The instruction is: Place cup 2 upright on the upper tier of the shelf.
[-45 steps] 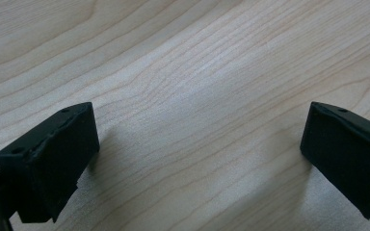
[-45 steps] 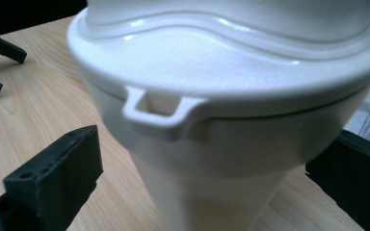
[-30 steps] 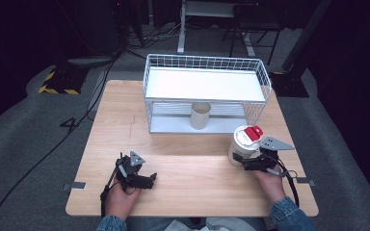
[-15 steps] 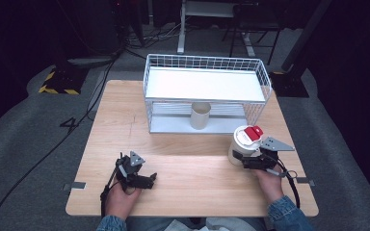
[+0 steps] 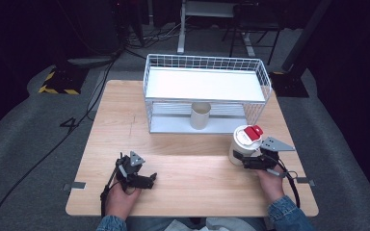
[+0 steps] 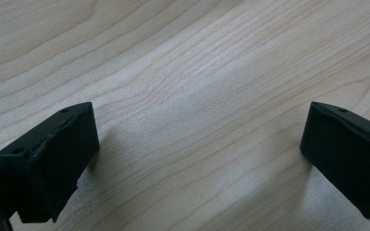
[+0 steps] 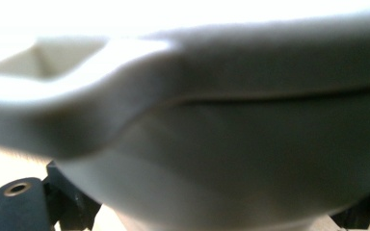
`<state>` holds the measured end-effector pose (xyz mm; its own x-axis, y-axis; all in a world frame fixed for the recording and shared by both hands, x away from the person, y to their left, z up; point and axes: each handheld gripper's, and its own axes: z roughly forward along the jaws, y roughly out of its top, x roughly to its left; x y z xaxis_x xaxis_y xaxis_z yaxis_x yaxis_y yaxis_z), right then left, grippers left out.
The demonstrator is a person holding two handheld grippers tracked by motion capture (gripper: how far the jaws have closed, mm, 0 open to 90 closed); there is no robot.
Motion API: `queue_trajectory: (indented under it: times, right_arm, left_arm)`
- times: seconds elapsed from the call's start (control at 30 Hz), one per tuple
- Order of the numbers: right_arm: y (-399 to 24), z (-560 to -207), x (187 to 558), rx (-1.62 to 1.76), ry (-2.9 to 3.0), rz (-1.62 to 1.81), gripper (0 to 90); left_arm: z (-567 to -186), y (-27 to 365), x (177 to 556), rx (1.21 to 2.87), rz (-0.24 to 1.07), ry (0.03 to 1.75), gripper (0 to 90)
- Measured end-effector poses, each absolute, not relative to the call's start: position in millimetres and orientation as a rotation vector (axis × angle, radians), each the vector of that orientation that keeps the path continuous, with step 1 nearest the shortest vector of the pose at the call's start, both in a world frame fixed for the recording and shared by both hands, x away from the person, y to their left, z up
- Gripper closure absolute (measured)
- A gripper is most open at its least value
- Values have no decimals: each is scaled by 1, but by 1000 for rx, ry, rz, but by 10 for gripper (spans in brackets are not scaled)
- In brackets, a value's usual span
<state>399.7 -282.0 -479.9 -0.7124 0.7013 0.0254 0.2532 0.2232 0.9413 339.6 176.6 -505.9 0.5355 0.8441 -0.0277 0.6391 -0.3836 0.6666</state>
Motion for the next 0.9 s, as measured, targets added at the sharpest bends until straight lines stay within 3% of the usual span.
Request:
queue_trajectory:
  times: [0.9]
  right_arm:
    - [-290,-430,386,832,2106,1533,136]
  left_arm:
    - [-506,177,340,2146,422,1196,4]
